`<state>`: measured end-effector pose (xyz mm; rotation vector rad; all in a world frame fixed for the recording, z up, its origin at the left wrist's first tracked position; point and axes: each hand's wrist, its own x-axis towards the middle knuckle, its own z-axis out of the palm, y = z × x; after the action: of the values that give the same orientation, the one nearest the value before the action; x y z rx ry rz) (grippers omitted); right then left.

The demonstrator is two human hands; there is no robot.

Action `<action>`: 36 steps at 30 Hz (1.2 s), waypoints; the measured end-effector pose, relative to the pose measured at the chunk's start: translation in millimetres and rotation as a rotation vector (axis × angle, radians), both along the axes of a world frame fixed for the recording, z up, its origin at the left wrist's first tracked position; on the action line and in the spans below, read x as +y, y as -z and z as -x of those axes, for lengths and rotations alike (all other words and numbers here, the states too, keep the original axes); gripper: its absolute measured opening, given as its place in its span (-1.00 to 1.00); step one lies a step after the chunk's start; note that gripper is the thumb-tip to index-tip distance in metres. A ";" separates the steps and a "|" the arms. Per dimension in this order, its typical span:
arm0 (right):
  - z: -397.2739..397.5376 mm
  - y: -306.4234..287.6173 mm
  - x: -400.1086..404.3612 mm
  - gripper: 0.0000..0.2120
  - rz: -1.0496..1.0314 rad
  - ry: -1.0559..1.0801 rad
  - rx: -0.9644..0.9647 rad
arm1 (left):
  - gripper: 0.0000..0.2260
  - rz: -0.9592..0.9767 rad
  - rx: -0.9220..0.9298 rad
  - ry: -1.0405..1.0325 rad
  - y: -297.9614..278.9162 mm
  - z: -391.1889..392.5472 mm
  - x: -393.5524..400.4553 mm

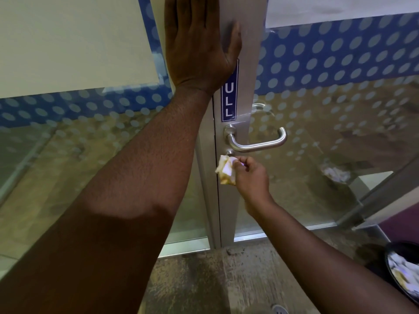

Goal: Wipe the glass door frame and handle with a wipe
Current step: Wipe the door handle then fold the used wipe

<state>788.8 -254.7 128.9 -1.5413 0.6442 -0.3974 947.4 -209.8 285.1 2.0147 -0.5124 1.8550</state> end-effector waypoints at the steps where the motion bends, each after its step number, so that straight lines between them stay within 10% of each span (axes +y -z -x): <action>1: -7.1 -0.8 0.3 -0.87 -0.289 -0.013 -0.005 | -0.40 0.000 -0.011 0.003 -0.4 -1.3 -0.3; 4: -25.8 -4.2 1.1 -0.81 -0.964 -0.080 -0.069 | -0.39 0.016 0.001 0.008 1.3 -5.6 -1.2; 10: -44.0 -1.0 -2.1 -0.72 -1.416 -0.067 -0.336 | -0.38 0.030 -0.025 -0.016 2.4 -14.0 -1.9; 36: -57.2 9.0 -7.3 -0.74 -1.494 0.077 -0.373 | -0.39 -0.016 0.038 0.034 -2.5 -11.1 -0.9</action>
<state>846.0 -262.0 119.9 -0.0137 0.4758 -0.1444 958.5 -210.7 287.5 2.0348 -0.5490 1.7950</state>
